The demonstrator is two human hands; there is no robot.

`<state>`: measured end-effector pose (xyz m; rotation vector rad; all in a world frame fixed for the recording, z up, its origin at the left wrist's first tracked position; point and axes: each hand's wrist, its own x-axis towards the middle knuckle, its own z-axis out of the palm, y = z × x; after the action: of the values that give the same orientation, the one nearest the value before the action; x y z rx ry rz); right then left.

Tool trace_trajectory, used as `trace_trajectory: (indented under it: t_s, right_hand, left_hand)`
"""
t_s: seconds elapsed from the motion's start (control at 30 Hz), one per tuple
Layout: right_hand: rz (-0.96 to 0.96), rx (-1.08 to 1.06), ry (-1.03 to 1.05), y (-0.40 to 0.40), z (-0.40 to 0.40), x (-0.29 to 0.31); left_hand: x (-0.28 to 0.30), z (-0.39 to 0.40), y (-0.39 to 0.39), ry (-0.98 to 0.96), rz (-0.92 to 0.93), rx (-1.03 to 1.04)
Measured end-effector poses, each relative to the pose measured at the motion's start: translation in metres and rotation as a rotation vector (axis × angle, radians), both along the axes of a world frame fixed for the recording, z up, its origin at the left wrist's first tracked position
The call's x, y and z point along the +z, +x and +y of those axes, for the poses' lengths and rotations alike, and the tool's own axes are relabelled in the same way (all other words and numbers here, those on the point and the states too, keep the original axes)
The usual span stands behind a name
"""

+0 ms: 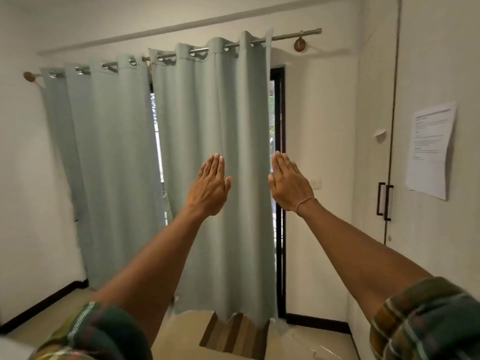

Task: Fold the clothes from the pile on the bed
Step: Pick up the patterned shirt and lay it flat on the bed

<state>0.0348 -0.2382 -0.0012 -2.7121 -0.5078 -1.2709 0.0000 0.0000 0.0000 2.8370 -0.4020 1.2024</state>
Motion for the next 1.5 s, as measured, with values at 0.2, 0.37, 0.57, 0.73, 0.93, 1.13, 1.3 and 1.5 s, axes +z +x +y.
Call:
trace_trajectory:
  t_s: [0.2,0.37,0.57,0.73,0.93,1.13,1.3,1.5]
  right_hand:
    - [0.102,0.184,-0.059,-0.006,0.087,-0.017]
    - [0.150,0.346,-0.098,-0.031,0.183,-0.031]
    - [0.166,0.527,-0.154,-0.081,0.299,-0.040]
    - [0.209,0.696,-0.199,-0.149,0.400,-0.051]
    - [0.280,0.881,-0.234,-0.242,0.516,-0.075]
    - [0.337,1.063,-0.290,-0.336,0.613,-0.104]
    - [0.373,1.174,-0.349,-0.394,0.669,-0.126]
    - [0.412,1.319,-0.454,-0.454,0.731,-0.161]
  left_hand:
    - [-0.016,0.073,-0.047,-0.021,0.058,0.171]
    - [-0.028,0.150,-0.108,-0.019,0.101,0.332]
    - [-0.045,0.239,-0.197,-0.028,0.129,0.562]
    - [-0.061,0.320,-0.286,-0.049,0.221,0.725]
    - [-0.075,0.403,-0.406,-0.035,0.324,0.874]
    - [-0.091,0.470,-0.518,-0.113,0.346,1.001]
    - [-0.114,0.500,-0.585,-0.220,0.385,1.113]
    - [-0.156,0.520,-0.652,-0.326,0.432,1.294]
